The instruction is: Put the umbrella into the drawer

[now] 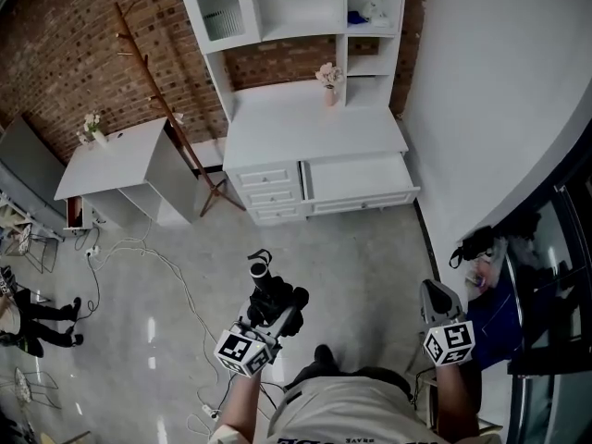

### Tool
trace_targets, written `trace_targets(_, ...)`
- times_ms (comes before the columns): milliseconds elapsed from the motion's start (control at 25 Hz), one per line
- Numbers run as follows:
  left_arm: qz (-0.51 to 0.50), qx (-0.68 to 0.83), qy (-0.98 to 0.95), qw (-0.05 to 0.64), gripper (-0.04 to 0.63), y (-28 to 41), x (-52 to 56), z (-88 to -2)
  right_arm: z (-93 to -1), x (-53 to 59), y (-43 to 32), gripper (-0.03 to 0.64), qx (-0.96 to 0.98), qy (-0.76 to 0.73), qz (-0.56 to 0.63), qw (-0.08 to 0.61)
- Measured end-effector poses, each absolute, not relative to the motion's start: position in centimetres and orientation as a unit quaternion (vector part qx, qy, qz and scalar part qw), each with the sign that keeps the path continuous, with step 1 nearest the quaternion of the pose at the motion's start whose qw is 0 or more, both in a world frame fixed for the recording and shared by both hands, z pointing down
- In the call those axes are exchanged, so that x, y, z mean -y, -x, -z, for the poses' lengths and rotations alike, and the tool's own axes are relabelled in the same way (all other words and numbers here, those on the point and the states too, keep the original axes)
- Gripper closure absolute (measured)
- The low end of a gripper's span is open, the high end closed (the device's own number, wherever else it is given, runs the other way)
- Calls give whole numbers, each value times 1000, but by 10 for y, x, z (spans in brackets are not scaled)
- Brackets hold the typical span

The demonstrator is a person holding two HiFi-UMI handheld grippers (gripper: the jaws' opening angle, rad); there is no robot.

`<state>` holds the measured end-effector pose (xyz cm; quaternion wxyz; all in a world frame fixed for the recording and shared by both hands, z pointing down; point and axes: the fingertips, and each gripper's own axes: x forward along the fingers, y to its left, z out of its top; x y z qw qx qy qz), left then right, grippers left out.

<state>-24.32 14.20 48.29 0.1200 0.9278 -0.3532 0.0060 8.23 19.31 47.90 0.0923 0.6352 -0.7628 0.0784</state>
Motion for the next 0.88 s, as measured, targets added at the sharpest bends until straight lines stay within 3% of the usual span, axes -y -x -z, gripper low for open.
trace_targets(880,-14,349,-928,128,348,243,-91,-486,-494,-131,-80,581,763,-632,-97,90)
